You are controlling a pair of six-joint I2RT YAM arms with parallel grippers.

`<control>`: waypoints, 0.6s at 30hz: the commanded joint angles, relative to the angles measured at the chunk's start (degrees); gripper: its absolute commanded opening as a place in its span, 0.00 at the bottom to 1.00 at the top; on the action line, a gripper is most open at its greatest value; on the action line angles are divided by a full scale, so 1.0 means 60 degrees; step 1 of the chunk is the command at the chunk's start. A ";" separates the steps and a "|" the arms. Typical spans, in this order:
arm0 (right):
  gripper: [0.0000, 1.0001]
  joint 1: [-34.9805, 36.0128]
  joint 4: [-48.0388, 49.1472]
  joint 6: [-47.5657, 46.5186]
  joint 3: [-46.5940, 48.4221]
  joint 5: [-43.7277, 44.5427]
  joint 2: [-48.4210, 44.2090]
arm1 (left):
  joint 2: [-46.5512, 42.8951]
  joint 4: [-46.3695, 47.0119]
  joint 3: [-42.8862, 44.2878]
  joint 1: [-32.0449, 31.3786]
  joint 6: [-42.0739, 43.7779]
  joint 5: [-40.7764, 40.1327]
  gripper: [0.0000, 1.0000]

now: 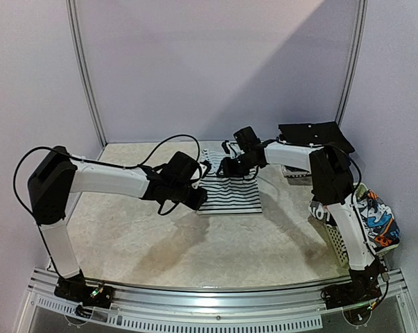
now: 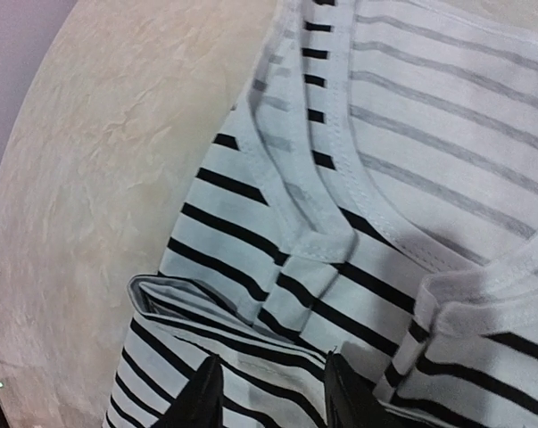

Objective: Fold and stack the mixed laundry pile
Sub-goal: Smooth out the 2/3-rectangle-folded tank top at the center of the board, then pick up the 2/3-rectangle-folded tank top from the center of the board.

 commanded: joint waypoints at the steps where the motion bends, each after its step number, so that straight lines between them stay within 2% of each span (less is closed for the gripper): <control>1: 0.45 -0.0003 0.0153 -0.0101 -0.1229 0.1133 -0.1624 | -0.0617 -0.0773 0.0097 -0.0307 0.0926 -0.1491 0.49; 6: 0.53 0.0116 0.0865 0.0089 -0.4273 0.1940 -0.3906 | -0.0894 -0.0643 -0.0399 -0.0446 0.1286 -0.1112 0.64; 11: 0.54 0.0128 0.0747 0.0832 -0.6650 0.1869 -0.5578 | -0.0652 -0.0757 -0.0516 -0.0425 0.0544 -0.0482 0.62; 18: 0.52 0.0127 0.0710 0.1407 -0.8645 0.1674 -0.6417 | -0.0295 -0.0027 -0.0876 -0.0318 -0.0408 0.0376 0.56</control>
